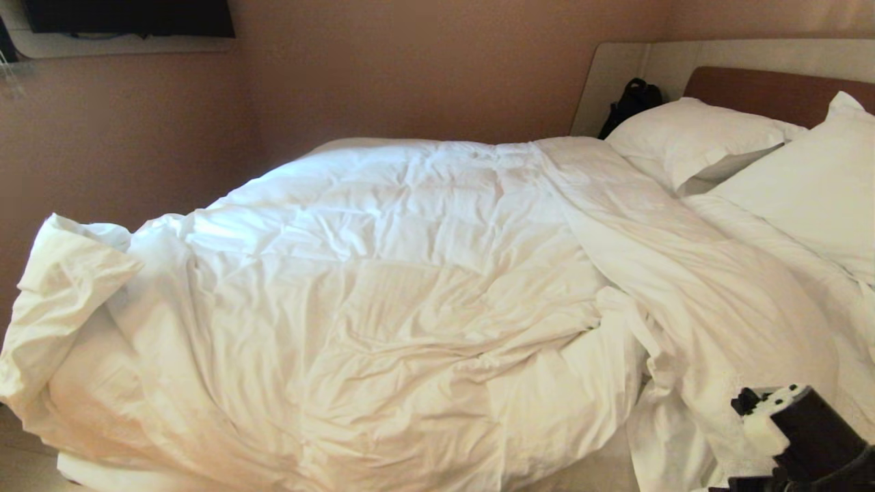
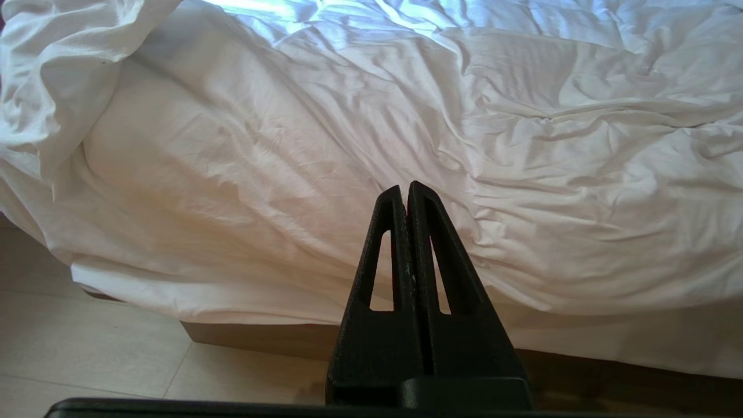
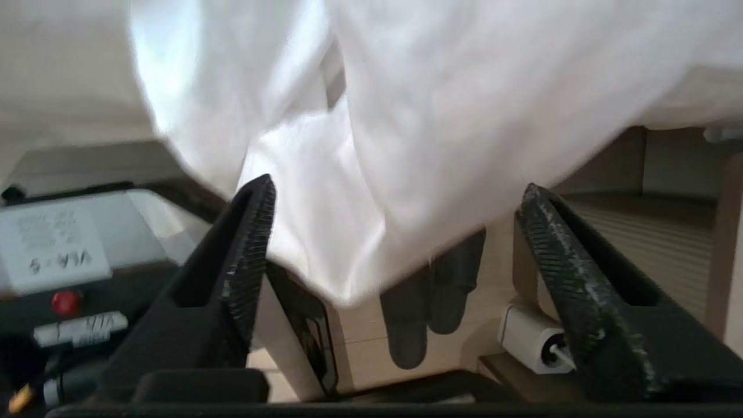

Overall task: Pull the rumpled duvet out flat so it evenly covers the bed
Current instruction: Flatten the corners of the folded blanket

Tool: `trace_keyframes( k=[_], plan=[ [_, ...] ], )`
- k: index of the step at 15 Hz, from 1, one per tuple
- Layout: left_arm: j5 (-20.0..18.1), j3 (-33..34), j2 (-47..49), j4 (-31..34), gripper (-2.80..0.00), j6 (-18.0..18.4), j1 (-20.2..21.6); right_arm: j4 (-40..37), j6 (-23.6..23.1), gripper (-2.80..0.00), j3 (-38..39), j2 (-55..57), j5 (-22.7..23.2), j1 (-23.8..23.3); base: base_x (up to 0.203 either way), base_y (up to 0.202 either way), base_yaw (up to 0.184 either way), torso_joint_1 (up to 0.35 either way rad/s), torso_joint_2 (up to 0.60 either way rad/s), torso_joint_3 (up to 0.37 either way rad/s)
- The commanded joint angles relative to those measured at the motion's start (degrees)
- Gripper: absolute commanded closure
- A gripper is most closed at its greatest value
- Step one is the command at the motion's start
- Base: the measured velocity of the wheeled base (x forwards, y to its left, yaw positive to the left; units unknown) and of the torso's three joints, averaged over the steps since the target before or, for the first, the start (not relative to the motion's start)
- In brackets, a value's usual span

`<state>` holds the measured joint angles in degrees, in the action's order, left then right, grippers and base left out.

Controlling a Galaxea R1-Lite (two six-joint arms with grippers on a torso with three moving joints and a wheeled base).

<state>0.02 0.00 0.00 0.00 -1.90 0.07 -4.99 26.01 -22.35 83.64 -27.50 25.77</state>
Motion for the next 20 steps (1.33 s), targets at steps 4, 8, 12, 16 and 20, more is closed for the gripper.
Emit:
trace_keyframes(
  k=[4, 8, 12, 16, 20],
  plan=[
    [0.1, 0.0, 0.0, 0.0, 0.00, 0.0, 0.0, 8.9, 0.2, -2.80, 0.2, 6.5, -1.5, -3.6, 0.000, 0.000, 0.000, 0.000, 0.00, 0.000],
    [0.0, 0.0, 0.0, 0.0, 0.00, 0.0, 0.0, 9.3, 0.2, -2.80, -0.5, 9.5, -4.4, -7.1, 0.000, 0.000, 0.000, 0.000, 0.00, 0.000],
    [0.1, 0.0, 0.0, 0.0, 0.00, 0.0, 0.0, 12.2, 0.2, -2.80, -0.5, 13.0, -9.5, -8.7, 0.000, 0.000, 0.000, 0.000, 0.00, 0.000],
    [0.1, 0.0, 0.0, 0.0, 0.00, 0.0, 0.0, 14.3, 1.0, -2.80, -0.4, 15.6, -12.2, -8.8, 0.000, 0.000, 0.000, 0.000, 0.00, 0.000],
    [0.1, 0.0, 0.0, 0.0, 0.00, 0.0, 0.0, 14.3, 1.2, 0.00, -0.1, 15.3, -12.7, -9.5, 0.000, 0.000, 0.000, 0.000, 0.00, 0.000]
  ],
)
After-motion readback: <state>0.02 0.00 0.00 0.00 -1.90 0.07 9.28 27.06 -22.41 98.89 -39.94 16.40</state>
